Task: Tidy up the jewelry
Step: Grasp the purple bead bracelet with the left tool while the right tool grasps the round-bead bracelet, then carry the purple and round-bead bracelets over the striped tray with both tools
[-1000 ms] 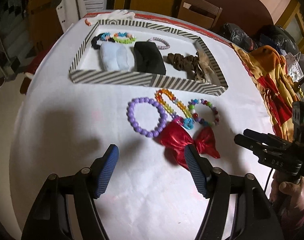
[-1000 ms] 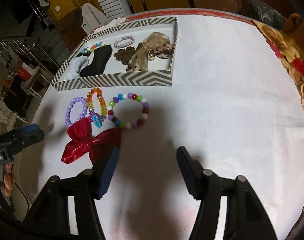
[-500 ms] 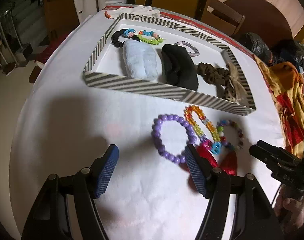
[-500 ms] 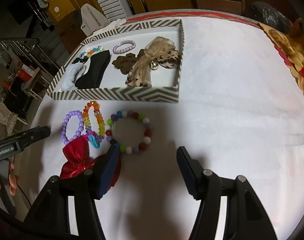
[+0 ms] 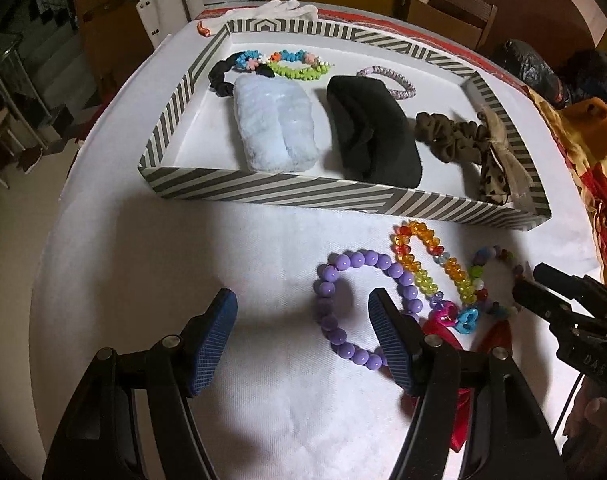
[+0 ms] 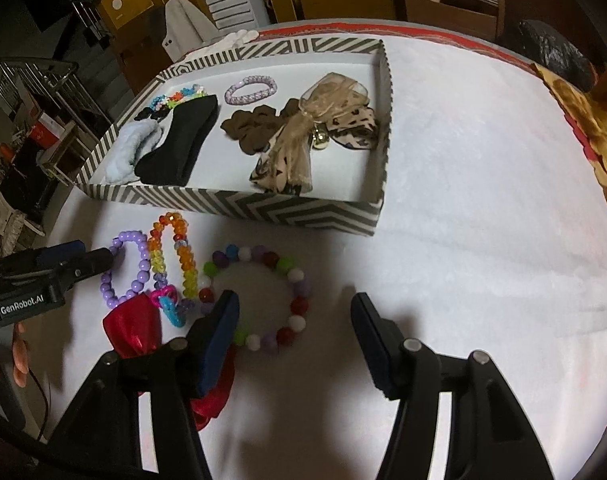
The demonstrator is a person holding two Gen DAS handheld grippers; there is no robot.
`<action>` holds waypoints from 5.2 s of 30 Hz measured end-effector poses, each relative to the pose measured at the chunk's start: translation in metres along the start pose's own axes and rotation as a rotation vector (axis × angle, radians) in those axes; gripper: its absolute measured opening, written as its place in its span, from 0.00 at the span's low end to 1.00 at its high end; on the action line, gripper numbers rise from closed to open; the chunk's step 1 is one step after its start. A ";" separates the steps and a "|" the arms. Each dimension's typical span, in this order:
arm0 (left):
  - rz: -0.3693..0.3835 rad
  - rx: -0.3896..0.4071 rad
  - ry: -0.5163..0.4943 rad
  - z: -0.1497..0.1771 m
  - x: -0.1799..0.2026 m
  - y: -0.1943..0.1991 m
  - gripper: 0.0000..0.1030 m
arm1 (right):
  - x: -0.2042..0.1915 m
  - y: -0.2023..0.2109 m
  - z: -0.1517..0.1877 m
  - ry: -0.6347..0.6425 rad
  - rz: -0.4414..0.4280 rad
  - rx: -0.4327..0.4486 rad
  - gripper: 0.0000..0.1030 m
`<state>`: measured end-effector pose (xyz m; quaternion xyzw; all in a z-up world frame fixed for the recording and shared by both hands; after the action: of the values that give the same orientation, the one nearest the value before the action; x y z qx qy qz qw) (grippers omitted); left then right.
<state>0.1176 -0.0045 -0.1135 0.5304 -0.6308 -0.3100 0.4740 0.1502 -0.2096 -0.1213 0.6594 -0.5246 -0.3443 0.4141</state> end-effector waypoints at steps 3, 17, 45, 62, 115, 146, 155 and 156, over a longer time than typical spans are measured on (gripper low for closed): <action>-0.005 -0.001 -0.001 0.001 -0.001 -0.001 0.60 | 0.001 -0.001 -0.001 -0.003 -0.001 0.002 0.59; -0.077 -0.019 -0.053 -0.001 0.003 -0.013 0.47 | 0.001 -0.006 -0.004 0.077 0.088 0.041 0.13; 0.114 0.090 0.008 -0.026 0.010 0.064 0.03 | 0.019 0.095 -0.021 0.070 0.019 0.191 0.09; 0.089 0.185 -0.093 -0.053 0.047 0.113 0.03 | 0.014 0.139 -0.041 0.102 0.026 0.273 0.09; 0.075 0.191 -0.148 -0.100 0.056 0.108 0.03 | -0.008 0.117 -0.073 0.130 0.016 0.242 0.09; 0.077 0.182 -0.091 -0.152 0.011 0.091 0.03 | -0.028 0.068 -0.154 0.142 0.026 0.199 0.09; 0.116 0.156 -0.079 -0.174 0.025 0.065 0.03 | -0.021 0.029 -0.181 0.123 0.061 0.145 0.09; 0.118 0.154 -0.079 -0.177 0.027 0.062 0.03 | -0.020 0.025 -0.183 0.118 0.062 0.139 0.09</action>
<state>0.2587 0.0048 0.0124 0.5145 -0.7010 -0.2530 0.4242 0.2979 -0.1587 -0.0214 0.6893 -0.5420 -0.2545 0.4079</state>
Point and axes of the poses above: each gripper's, at about its wrist camera, not at the fingertips, and y roughly against the way its jaws point, x to its right, z to its underside, the point moved 9 cm from there along -y, roughly the way its jaws point, and after that the axes turned 10 degrees about z, right-handed, at the moved point
